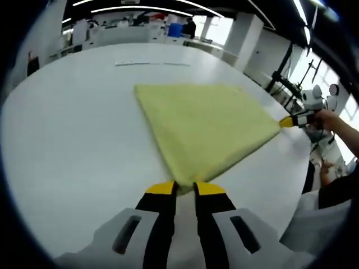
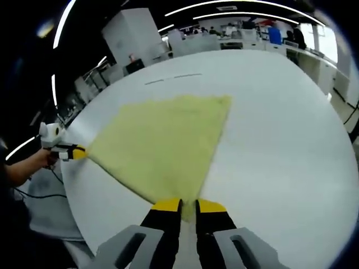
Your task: Fold the garment on the visible template until the final outline fits inside the template.
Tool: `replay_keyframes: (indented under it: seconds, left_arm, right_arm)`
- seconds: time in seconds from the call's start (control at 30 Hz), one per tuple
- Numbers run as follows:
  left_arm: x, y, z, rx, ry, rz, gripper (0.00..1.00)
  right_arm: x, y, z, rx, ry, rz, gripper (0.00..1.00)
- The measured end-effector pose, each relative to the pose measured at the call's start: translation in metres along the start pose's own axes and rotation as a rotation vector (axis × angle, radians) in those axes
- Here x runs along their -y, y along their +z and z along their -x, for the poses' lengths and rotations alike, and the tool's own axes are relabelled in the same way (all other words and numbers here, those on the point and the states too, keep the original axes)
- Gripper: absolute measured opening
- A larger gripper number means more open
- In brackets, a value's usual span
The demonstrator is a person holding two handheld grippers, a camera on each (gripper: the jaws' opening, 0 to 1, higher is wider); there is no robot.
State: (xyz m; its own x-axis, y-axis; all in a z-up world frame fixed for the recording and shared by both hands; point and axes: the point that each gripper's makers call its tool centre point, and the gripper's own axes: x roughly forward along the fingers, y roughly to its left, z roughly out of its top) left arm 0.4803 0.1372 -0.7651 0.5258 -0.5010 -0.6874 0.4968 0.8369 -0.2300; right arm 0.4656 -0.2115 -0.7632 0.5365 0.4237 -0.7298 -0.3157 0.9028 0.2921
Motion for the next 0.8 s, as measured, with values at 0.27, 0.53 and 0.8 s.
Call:
replay_keyframes:
  seconds: [0.27, 0.53, 0.8]
  left_arm:
    - [0.002, 0.013, 0.007, 0.045, 0.019, -0.034, 0.4]
    - [0.016, 0.029, 0.018, 0.11, -0.027, -0.067, 0.58]
    - [0.028, 0.056, 0.037, 0.238, -0.045, -0.108, 0.73]
  right_arm:
    - [-0.016, 0.016, 0.004, 0.076, 0.055, 0.044, 0.43]
    - [-0.039, 0.03, 0.017, 0.162, 0.097, 0.137, 0.71]
    - [-0.058, 0.042, 0.029, 0.236, 0.107, 0.243, 0.81]
